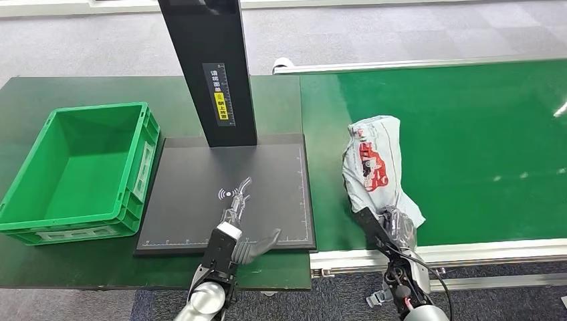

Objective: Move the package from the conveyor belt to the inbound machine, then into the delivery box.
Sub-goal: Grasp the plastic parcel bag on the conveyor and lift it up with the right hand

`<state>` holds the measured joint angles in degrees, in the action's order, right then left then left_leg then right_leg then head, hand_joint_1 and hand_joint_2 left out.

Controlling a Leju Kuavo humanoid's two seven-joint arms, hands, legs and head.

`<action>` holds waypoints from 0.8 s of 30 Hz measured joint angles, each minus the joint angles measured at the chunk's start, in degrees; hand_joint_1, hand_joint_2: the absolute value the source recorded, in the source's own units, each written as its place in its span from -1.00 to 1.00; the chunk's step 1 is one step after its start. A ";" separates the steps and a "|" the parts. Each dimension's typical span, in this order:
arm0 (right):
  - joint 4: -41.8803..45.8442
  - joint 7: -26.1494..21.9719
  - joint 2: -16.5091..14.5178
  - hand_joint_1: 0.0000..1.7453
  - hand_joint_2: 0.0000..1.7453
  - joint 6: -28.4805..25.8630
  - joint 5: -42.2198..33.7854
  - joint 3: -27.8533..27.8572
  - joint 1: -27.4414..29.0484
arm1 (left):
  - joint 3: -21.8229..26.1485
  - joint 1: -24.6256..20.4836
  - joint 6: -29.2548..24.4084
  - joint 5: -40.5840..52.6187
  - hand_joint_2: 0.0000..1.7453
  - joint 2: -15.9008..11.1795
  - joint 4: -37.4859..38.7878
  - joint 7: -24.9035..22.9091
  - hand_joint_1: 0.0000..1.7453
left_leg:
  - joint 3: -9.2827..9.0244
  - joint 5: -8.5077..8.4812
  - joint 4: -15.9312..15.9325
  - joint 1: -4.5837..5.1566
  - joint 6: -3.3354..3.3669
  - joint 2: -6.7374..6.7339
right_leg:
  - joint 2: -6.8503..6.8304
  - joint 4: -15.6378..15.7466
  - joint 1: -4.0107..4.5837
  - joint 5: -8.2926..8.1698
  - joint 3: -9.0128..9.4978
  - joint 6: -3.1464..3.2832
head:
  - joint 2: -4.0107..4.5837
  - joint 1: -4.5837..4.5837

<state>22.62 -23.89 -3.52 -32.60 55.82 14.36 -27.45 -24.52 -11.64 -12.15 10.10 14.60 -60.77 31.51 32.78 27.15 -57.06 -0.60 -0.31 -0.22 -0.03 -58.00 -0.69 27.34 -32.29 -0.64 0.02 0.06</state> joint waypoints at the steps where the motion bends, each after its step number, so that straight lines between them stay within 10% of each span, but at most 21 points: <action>1: 2.35 -0.41 -0.37 1.00 1.00 0.26 -1.38 -0.30 0.77 | 0.27 0.05 -0.01 0.19 1.00 0.00 -0.18 -0.08 -1.00 | 0.00 0.00 0.00 0.00 0.00 0.00 | 0.00 0.00 0.00 0.00 -0.01 0.00 | 0.01 -0.01; 15: 47.06 4.74 -1.53 1.00 1.00 11.54 -11.80 -13.61 13.00 | 3.05 1.68 -1.82 1.78 1.00 -0.49 -2.79 0.38 -1.00 | 0.21 0.00 0.01 0.00 0.00 -0.03 | 0.01 -0.01 0.00 0.00 -0.25 0.00 | 0.01 -0.02; 24: 54.73 5.97 0.92 1.00 1.00 19.70 -19.15 -20.87 8.61 | 4.59 1.34 -1.92 1.93 1.00 -0.79 -3.40 1.12 -1.00 | 0.22 -0.02 0.01 0.00 0.00 -0.08 | 0.03 -0.02 0.01 -0.02 -0.25 0.02 | 0.00 -0.01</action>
<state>77.35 -17.92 -2.60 -12.90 36.67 -6.50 -18.83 -19.93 -10.30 -14.08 12.04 13.81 -64.18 32.63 33.00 27.13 -57.05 -0.60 -0.32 -0.30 0.00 -58.02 -0.68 27.32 -32.54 -0.62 0.02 0.05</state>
